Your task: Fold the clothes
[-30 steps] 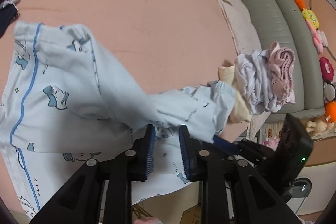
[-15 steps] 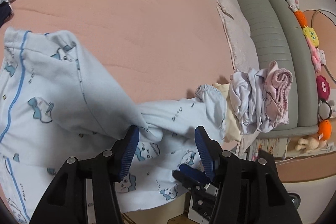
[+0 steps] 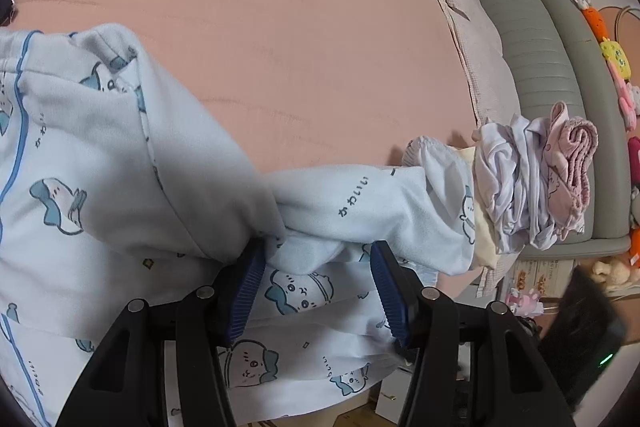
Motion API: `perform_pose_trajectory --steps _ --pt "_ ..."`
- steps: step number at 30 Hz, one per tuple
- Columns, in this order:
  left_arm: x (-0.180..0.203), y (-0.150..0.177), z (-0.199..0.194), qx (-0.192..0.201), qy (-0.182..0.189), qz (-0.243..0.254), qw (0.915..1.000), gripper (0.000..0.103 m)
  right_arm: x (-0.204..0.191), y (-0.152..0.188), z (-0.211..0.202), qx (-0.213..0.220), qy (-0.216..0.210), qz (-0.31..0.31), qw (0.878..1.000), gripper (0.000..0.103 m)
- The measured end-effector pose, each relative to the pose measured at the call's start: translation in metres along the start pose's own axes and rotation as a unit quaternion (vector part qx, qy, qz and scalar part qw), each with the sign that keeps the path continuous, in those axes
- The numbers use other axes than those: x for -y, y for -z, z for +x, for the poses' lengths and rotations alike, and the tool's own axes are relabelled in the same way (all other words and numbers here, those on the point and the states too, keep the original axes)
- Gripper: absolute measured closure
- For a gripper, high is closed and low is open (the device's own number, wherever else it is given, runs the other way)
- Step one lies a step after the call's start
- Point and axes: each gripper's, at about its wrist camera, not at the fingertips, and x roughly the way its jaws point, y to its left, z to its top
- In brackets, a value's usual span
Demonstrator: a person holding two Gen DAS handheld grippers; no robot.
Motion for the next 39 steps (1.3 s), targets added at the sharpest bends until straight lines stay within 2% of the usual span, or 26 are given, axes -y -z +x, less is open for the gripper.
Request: perform_pose_trajectory --steps 3,6,11,14,19,21,25,29,31,32,36,39 --pt "-0.003 0.004 -0.002 0.006 0.002 0.003 1.0 0.051 0.007 -0.009 -0.013 0.023 -0.018 0.036 0.999 0.052" --pt "-0.003 0.006 -0.004 0.011 0.001 0.008 0.9999 0.051 0.019 -0.018 -0.015 0.043 -0.041 0.105 0.993 0.05" --pt "0.0 0.01 -0.002 0.017 -0.012 0.024 0.9995 0.051 0.028 -0.033 -0.002 0.057 -0.072 0.211 0.973 0.049" --pt "0.0 0.012 -0.003 0.02 -0.016 0.031 0.9992 0.051 0.032 -0.041 0.006 0.06 -0.085 0.243 0.965 0.043" --pt "-0.002 0.015 -0.003 0.027 -0.016 0.036 0.9989 0.051 0.034 -0.045 0.017 0.06 -0.121 0.287 0.948 0.042" --pt "-0.001 0.017 -0.004 0.03 -0.018 0.041 0.9985 0.051 0.03 -0.044 0.013 0.072 -0.14 0.292 0.943 0.042" --pt "-0.003 0.019 -0.003 0.037 -0.021 0.042 0.9982 0.051 0.03 -0.053 0.003 0.093 -0.091 0.273 0.953 0.042" --pt "-0.004 0.02 -0.005 0.043 -0.019 0.041 0.998 0.051 0.043 -0.051 0.012 0.095 -0.085 0.296 0.947 0.042" --pt "-0.005 0.021 -0.007 0.047 -0.019 0.041 0.9979 0.051 0.041 -0.049 0.018 0.09 -0.073 0.284 0.952 0.053" --pt "-0.005 0.022 -0.008 0.049 -0.019 0.042 0.9977 0.051 0.039 -0.048 0.019 0.088 -0.062 0.272 0.956 0.068" --pt "-0.006 0.025 -0.011 0.057 -0.017 0.035 0.9976 0.049 0.04 -0.035 0.025 0.069 -0.031 0.235 0.969 0.078" --pt "-0.006 0.029 -0.016 0.056 -0.012 0.021 0.9982 0.046 0.042 -0.026 0.031 0.064 -0.034 0.23 0.97 0.082"
